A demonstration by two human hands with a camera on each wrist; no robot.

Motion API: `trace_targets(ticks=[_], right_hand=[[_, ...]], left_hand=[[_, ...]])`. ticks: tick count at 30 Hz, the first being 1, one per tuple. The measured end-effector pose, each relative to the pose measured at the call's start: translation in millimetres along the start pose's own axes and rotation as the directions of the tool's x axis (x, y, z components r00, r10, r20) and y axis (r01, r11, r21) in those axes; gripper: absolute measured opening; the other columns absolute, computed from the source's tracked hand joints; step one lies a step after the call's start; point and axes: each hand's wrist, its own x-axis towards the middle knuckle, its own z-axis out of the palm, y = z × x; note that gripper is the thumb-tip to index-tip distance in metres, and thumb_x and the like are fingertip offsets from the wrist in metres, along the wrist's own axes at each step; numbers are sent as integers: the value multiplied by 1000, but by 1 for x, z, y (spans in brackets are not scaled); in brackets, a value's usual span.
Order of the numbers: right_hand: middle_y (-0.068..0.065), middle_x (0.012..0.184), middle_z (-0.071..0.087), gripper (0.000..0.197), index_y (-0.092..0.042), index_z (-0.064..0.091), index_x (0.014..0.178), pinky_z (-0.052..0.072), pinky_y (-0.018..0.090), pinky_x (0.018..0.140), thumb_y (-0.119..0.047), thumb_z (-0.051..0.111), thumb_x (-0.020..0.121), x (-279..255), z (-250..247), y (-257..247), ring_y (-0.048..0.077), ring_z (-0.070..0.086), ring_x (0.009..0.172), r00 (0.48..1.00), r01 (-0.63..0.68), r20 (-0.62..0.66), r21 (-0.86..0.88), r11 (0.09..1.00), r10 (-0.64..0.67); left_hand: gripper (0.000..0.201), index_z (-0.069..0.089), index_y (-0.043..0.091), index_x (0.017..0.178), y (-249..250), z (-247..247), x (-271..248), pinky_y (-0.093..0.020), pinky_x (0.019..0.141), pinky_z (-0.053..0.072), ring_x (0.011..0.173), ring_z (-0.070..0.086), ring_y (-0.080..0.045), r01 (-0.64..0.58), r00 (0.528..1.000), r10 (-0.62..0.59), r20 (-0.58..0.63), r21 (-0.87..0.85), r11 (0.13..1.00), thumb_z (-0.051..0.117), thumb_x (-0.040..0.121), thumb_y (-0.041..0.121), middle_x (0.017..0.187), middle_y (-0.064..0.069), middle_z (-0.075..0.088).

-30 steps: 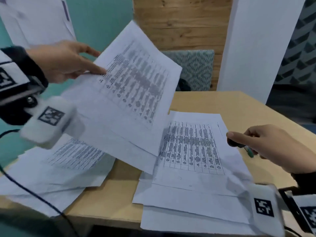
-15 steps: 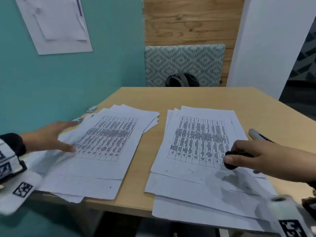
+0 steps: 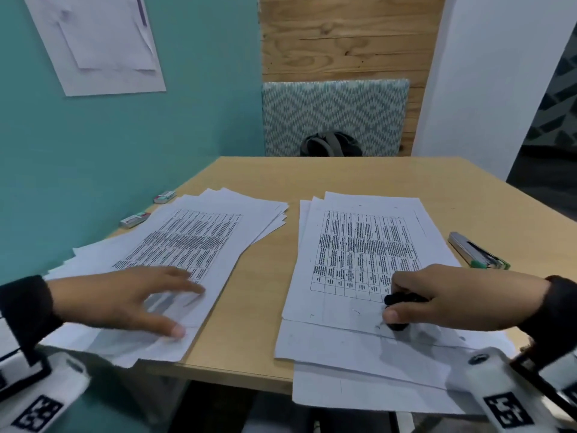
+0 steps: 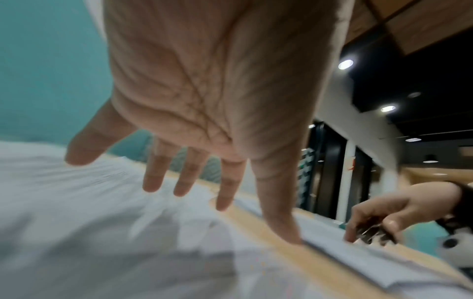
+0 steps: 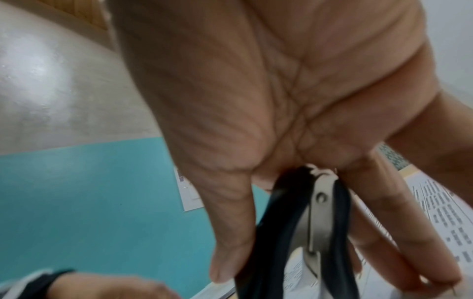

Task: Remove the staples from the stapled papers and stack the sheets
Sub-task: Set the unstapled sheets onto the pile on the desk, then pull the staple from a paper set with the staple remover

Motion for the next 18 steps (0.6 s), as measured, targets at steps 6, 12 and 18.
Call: trace_targets(ticks=[6,12,18], right_hand=[[-7,90,57,42,-23,51,97,39,25,68,-63,43,86,3,0,3,11,48,72,1000,9,-5,4,1000,-9],[-3,98,63,47,-17,55,100,50,32,77,-60,46,85,7,-10,9,13,53,79,998,50,28,74,996,-53],[6,106,66,41,-7,57,98,53,29,67,-46,45,91,30,-61,11,16,67,96,982,98,-187,492,865,-5]], left_hand=[[36,60,25,107,79,-31,53,-16,77,44,93,58,-6,21,987,-87,-133,-437,899,62,78,47,103,8,62],[25,47,16,110,118,-9,126,-23,57,38,69,46,-16,229,943,-331,-27,-671,706,46,91,0,90,-8,49],[30,38,15,69,131,-9,139,-15,37,28,50,38,-14,293,894,-448,15,-776,559,62,86,8,62,-4,40]])
